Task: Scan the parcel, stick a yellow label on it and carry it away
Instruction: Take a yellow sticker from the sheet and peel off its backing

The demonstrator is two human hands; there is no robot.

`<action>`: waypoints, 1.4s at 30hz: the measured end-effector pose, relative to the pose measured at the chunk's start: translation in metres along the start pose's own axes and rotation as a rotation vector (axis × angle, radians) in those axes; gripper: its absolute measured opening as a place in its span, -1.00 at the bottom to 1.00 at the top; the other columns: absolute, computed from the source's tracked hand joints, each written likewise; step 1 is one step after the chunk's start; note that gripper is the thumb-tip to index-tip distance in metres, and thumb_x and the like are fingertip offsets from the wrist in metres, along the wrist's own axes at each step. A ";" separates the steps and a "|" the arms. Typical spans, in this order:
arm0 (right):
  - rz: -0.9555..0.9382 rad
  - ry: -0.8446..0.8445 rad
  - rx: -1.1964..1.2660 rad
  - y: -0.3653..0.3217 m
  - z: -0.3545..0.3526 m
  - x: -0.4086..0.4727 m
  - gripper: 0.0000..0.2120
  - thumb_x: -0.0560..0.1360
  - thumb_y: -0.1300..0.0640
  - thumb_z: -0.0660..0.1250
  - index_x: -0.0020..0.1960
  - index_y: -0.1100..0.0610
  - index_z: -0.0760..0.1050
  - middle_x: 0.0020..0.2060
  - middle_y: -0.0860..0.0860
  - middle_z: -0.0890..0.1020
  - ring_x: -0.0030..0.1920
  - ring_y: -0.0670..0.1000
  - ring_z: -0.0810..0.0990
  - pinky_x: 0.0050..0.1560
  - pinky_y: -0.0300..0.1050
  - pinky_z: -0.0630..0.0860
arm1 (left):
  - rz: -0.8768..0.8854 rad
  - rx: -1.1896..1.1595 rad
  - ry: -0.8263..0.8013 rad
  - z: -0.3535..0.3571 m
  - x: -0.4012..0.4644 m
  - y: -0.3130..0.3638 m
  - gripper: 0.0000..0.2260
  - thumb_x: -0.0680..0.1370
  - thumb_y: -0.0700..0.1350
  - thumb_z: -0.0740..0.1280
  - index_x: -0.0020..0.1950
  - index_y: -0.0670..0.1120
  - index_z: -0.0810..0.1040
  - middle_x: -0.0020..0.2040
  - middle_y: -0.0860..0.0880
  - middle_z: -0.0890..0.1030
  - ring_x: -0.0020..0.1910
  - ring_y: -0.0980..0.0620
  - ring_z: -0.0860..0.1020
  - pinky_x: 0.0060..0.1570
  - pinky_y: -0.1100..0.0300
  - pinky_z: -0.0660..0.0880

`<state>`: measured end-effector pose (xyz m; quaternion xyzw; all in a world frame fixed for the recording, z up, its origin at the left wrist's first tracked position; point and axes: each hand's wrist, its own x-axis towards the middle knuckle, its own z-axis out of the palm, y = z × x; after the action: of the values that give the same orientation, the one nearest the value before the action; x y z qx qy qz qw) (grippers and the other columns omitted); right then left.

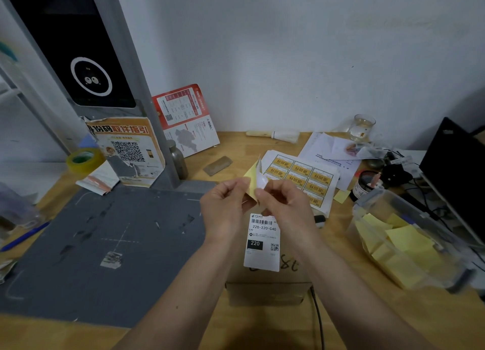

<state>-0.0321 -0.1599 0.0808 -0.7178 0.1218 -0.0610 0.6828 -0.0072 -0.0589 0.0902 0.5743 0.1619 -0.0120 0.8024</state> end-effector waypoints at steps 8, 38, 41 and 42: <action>-0.011 0.057 0.100 -0.005 0.002 -0.001 -0.80 0.51 0.20 0.36 -0.29 0.11 0.57 -0.30 0.08 0.64 -0.25 -0.01 0.62 -0.22 -0.30 0.58 | 0.011 0.062 -0.090 -0.002 0.007 -0.007 -0.85 0.44 -0.15 0.47 -0.03 -0.09 0.58 -0.22 -0.03 0.59 -0.19 0.04 0.58 -0.08 0.15 0.57; 0.071 0.107 0.066 0.005 0.024 0.002 -0.90 0.50 0.21 0.35 -0.15 0.24 0.57 -0.15 0.26 0.68 -0.26 0.09 0.66 0.04 0.16 0.58 | 0.041 0.054 -0.127 -0.035 0.028 0.003 -0.86 0.57 -0.23 0.29 0.08 -0.15 0.59 0.07 -0.04 0.58 -0.05 0.05 0.59 -0.17 0.24 0.59; 0.075 0.099 0.151 0.004 0.032 0.002 -0.90 0.53 0.31 0.29 -0.06 0.22 0.59 -0.08 0.27 0.68 -0.15 0.15 0.65 -0.04 0.06 0.60 | 0.019 0.091 -0.203 -0.040 0.029 0.001 -0.69 0.49 -0.30 0.37 0.22 -0.12 0.55 0.14 -0.09 0.56 -0.02 -0.01 0.63 -0.07 0.14 0.63; 0.078 0.092 0.173 0.004 0.034 0.002 -0.87 0.53 0.34 0.27 -0.01 0.22 0.58 -0.06 0.25 0.68 -0.12 0.16 0.64 -0.08 0.01 0.61 | 0.017 0.094 -0.213 -0.042 0.030 0.001 -0.65 0.48 -0.33 0.38 0.23 -0.11 0.55 0.12 -0.11 0.56 0.00 -0.05 0.63 -0.07 0.11 0.63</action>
<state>-0.0222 -0.1275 0.0749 -0.6474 0.1751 -0.0776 0.7377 0.0106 -0.0147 0.0705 0.6080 0.0700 -0.0735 0.7874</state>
